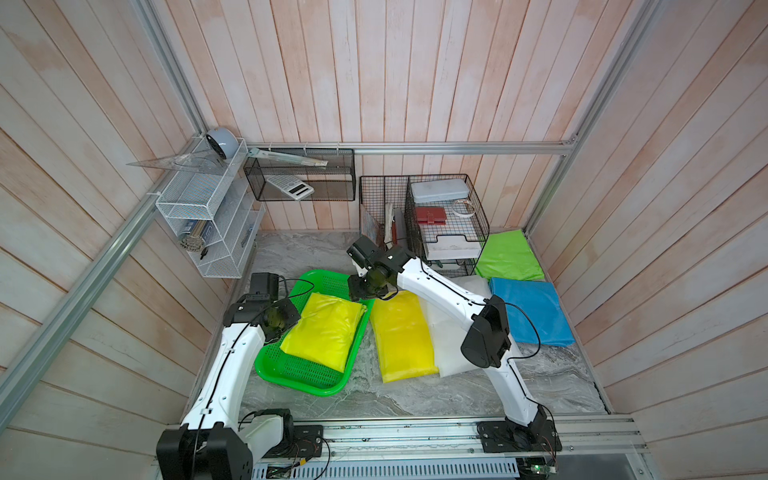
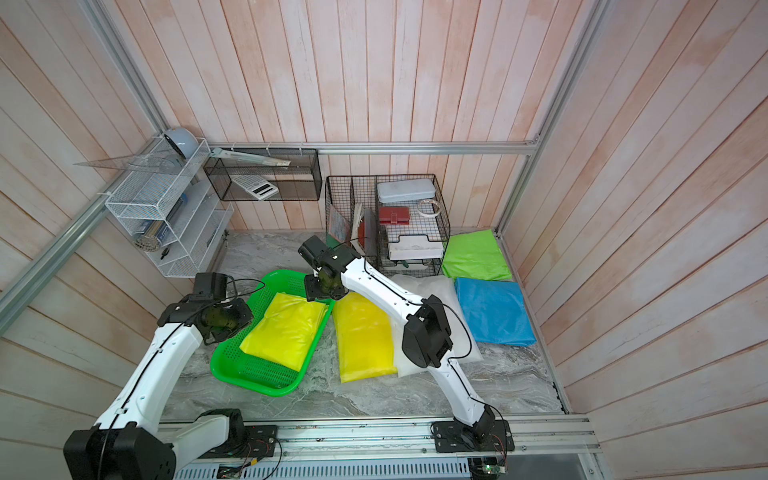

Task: Put the folded raincoat in the basket
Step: Place the raincoat in the basket.

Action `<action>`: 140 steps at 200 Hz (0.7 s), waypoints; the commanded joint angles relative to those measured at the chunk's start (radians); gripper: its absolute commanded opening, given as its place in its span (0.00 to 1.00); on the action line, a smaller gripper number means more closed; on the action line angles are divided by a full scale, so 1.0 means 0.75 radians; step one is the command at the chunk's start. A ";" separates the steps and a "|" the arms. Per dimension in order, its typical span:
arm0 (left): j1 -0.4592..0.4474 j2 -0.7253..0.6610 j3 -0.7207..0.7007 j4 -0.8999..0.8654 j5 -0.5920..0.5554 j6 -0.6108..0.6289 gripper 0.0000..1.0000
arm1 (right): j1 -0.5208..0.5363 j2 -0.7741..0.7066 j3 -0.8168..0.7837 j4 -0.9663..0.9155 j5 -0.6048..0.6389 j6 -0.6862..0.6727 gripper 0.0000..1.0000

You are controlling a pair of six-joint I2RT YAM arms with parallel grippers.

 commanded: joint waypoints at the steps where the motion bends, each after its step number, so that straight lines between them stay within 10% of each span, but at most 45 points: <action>1: -0.017 -0.070 0.037 0.059 0.243 -0.036 0.29 | -0.060 -0.161 -0.003 -0.076 0.064 -0.151 0.57; 87: -0.823 0.147 0.225 0.350 0.130 -0.312 0.41 | -0.841 -1.213 -1.481 0.623 -0.294 0.048 0.55; 140: -0.959 0.603 0.447 0.548 0.179 -0.347 0.45 | -1.196 -1.475 -1.851 0.558 -0.348 0.016 0.57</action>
